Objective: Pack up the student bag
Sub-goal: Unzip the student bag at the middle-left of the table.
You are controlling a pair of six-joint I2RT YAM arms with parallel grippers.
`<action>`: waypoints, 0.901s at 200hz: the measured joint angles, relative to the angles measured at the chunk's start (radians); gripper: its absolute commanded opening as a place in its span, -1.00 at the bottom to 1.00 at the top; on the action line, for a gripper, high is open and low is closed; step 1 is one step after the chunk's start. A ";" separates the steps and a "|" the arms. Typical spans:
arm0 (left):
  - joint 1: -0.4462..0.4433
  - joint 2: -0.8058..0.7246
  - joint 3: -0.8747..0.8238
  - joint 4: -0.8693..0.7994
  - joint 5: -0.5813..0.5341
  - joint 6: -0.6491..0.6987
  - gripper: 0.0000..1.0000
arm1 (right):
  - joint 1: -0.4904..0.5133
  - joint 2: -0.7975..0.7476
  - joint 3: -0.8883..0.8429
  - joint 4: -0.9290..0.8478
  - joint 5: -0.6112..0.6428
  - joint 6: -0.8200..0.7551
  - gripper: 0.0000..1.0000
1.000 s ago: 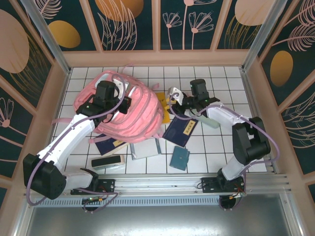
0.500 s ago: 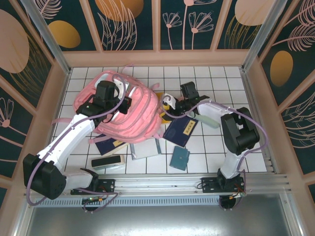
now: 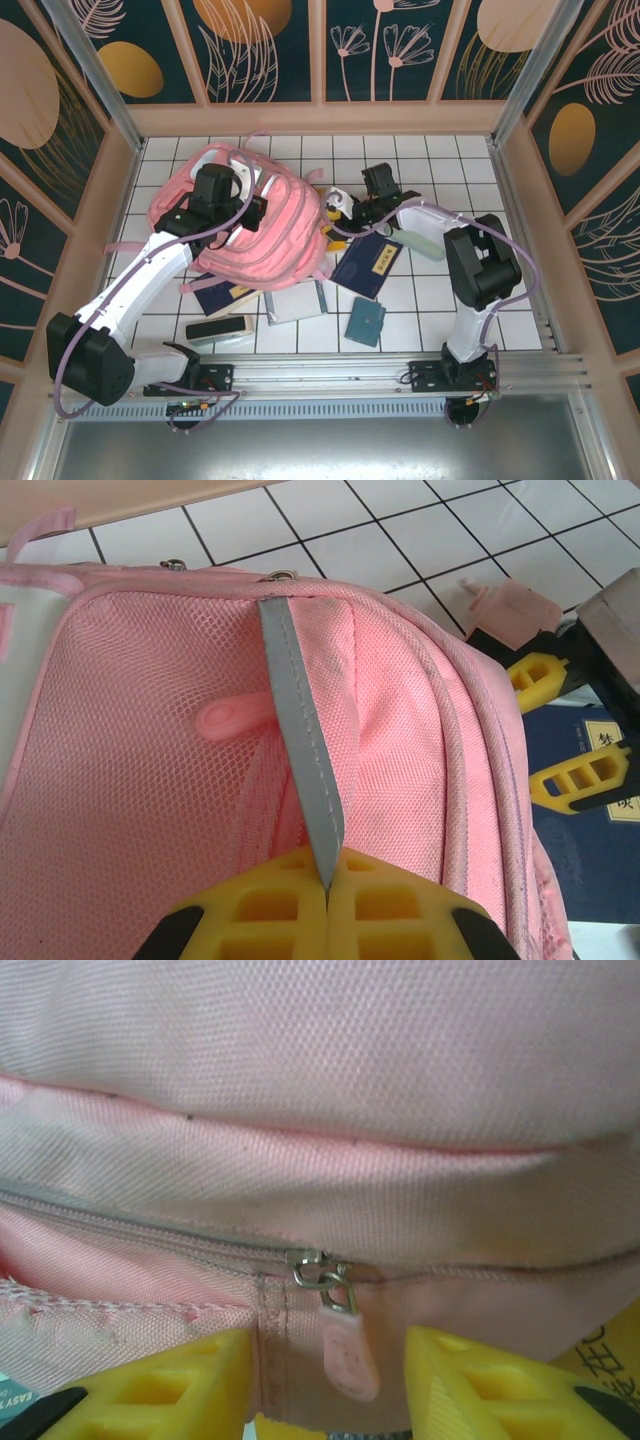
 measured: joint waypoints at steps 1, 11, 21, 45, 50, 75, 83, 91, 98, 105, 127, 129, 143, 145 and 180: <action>0.000 0.000 0.000 0.000 0.000 0.000 -1.00 | 0.001 0.002 0.002 0.000 0.000 -0.002 -0.25; 0.000 0.000 0.000 0.000 0.002 0.000 -1.00 | 0.010 0.014 0.012 -0.006 0.000 -0.006 -0.38; 0.000 0.000 -0.001 0.000 0.001 -0.003 -1.00 | 0.018 0.024 0.019 -0.012 0.000 -0.014 -0.55; 0.000 0.000 -0.003 0.000 -0.009 -0.018 -1.00 | 0.031 0.030 0.020 -0.026 0.004 -0.011 -1.00; 0.000 0.000 -0.003 0.000 -0.016 -0.024 -1.00 | 0.031 0.030 0.020 -0.025 0.005 -0.018 -1.00; 0.000 0.000 -0.003 0.007 -0.058 -0.070 -1.00 | 0.031 0.011 -0.002 -0.002 0.051 -0.009 -1.00; 0.000 0.001 -0.003 0.007 -0.073 -0.092 -1.00 | 0.031 -0.009 -0.019 0.011 0.074 -0.004 -1.00; 0.000 0.005 -0.002 0.007 -0.085 -0.117 -1.00 | 0.031 -0.033 -0.036 0.020 0.095 0.007 -1.00; 0.000 0.013 0.005 0.005 -0.092 -0.141 -1.00 | 0.032 -0.058 -0.052 0.030 0.118 0.015 -1.00; 0.000 0.026 0.017 0.001 -0.099 -0.163 -1.00 | 0.033 -0.082 -0.064 0.040 0.139 0.025 -1.00; 0.000 0.092 0.091 -0.026 -0.103 -0.230 -1.00 | 0.042 -0.151 -0.096 0.072 0.219 0.054 -1.00; 0.000 0.098 0.098 -0.027 -0.102 -0.237 -1.00 | 0.043 -0.156 -0.098 0.074 0.229 0.055 -1.00; 0.000 0.126 0.127 -0.028 -0.094 -0.282 -1.00 | 0.057 -0.185 -0.111 0.081 0.283 0.065 -1.00; 0.000 0.128 0.128 -0.028 -0.093 -0.287 -1.00 | 0.060 -0.188 -0.112 0.082 0.292 0.066 -1.00; 0.001 0.143 0.139 -0.029 -0.081 -0.410 -1.00 | 0.112 -0.207 -0.116 0.078 0.393 0.092 -1.00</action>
